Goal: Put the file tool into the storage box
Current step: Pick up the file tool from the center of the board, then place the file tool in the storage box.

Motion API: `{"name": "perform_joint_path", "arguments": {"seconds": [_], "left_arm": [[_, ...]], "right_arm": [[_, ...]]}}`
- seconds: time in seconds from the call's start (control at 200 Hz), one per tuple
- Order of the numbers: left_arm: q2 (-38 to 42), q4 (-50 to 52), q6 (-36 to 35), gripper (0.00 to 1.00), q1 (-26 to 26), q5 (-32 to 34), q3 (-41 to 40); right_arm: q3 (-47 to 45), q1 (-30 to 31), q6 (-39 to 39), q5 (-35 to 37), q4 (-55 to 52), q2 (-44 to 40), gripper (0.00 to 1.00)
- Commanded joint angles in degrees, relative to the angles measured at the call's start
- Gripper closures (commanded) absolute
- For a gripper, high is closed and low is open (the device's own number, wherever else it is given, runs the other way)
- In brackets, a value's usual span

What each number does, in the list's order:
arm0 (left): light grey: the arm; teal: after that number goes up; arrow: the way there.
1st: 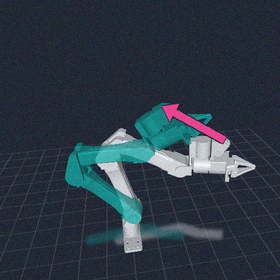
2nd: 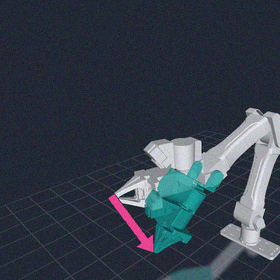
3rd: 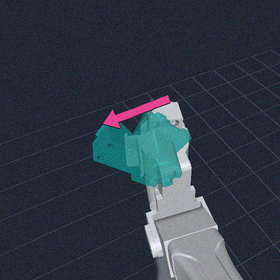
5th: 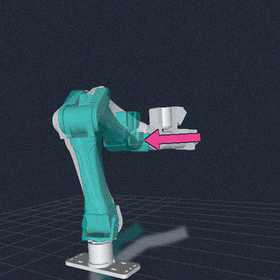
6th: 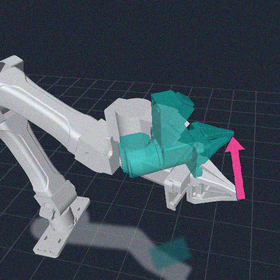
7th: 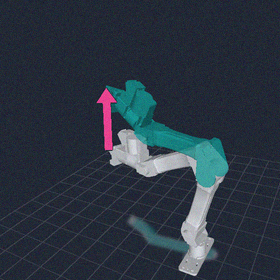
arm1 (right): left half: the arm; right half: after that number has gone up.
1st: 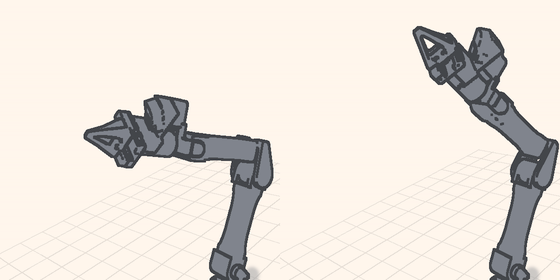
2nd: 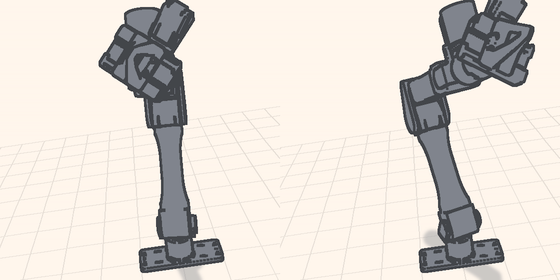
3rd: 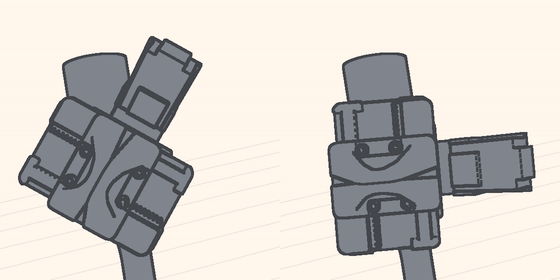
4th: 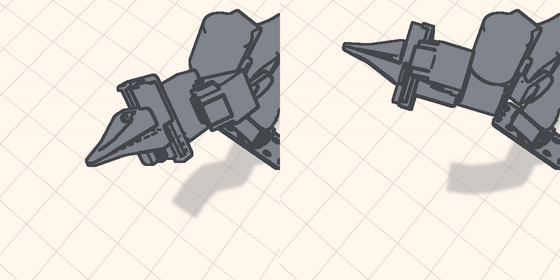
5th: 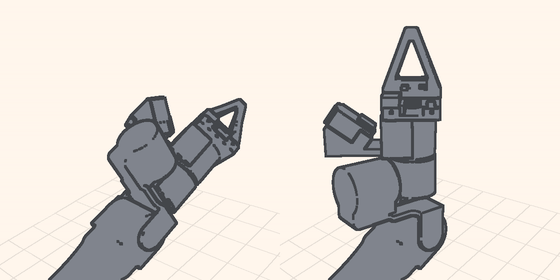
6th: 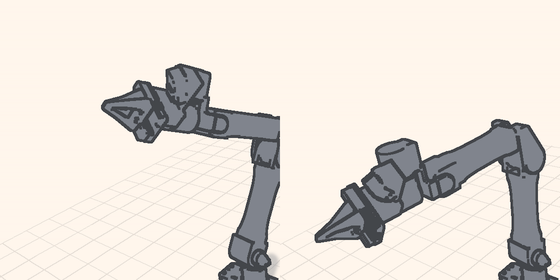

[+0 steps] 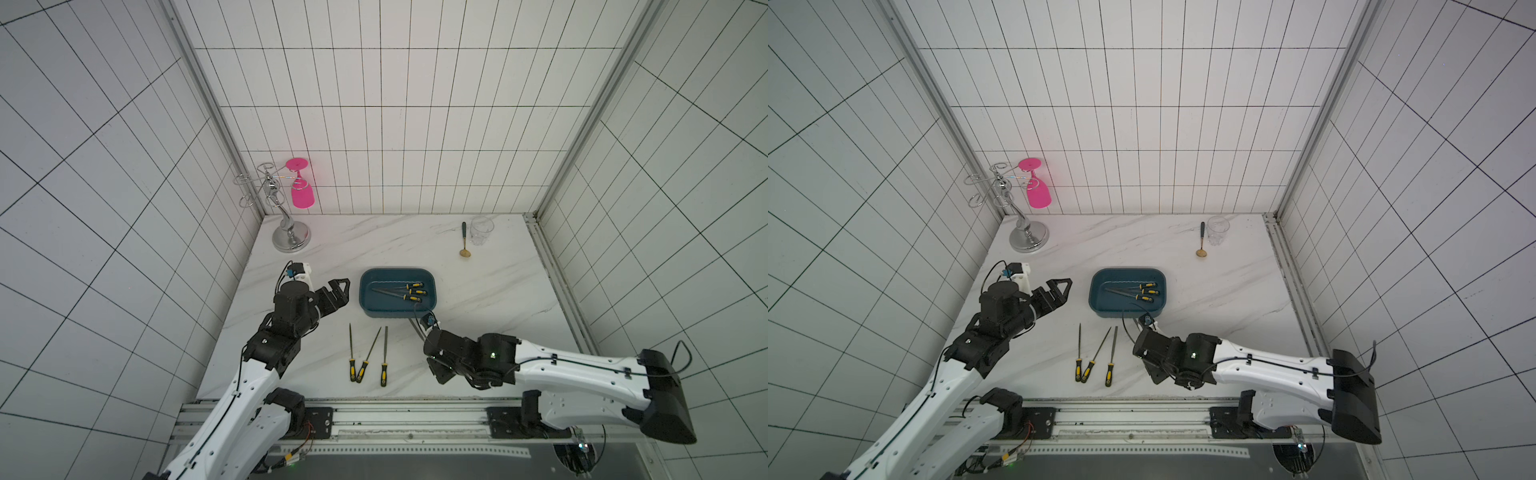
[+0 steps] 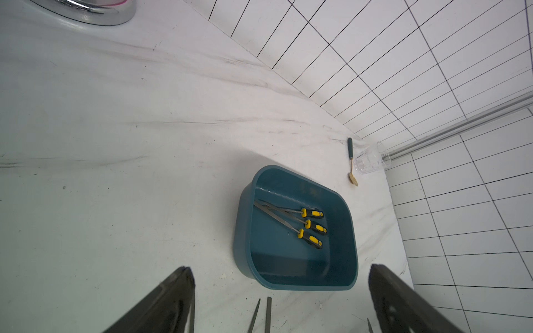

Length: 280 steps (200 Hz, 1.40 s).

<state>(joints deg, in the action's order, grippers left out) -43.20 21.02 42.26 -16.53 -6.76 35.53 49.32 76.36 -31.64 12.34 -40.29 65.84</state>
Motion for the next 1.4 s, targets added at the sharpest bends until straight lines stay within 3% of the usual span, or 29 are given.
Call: {"name": "perform_joint_path", "arguments": {"seconds": [0.0, 0.105, 0.391, 0.686, 0.967, 1.182, 1.337, 1.397], "left_arm": [[-0.7, -3.0, 1.9, 0.02, 0.9, -2.2, 1.6], [-3.6, -4.1, 1.2, 0.02, 1.5, -2.9, 3.5], [-6.6, -4.1, -0.6, 0.02, 3.8, -3.2, 6.0], [-7.4, -4.2, -1.0, 0.02, 4.3, -3.8, 4.4], [-8.4, -4.5, -2.0, 0.02, 5.5, -4.8, 2.5], [-10.8, -5.6, -2.1, 0.01, 5.8, -5.4, 1.9], [-11.4, -5.9, -2.5, 0.02, 5.9, -5.5, 1.5], [-11.5, -6.1, -2.6, 0.02, 6.0, -5.3, 1.2]], "right_arm": [[4.3, -4.1, 7.0, -2.0, -1.1, -3.2, 0.91], [5.3, -7.7, 13.6, -8.3, 1.8, -4.3, 0.94], [10.6, -16.2, 31.1, -12.1, 4.3, 2.5, 0.99], [16.0, -22.4, 44.6, -11.5, 11.6, 14.0, 1.00], [21.7, -26.3, 52.5, -15.9, 11.3, 24.5, 1.00], [25.2, -27.4, 54.8, -15.1, 10.9, 31.0, 1.00], [27.9, -28.0, 55.0, -14.7, 9.7, 35.8, 0.96], [28.5, -27.9, 54.9, -14.2, 9.7, 37.1, 0.90]]}}
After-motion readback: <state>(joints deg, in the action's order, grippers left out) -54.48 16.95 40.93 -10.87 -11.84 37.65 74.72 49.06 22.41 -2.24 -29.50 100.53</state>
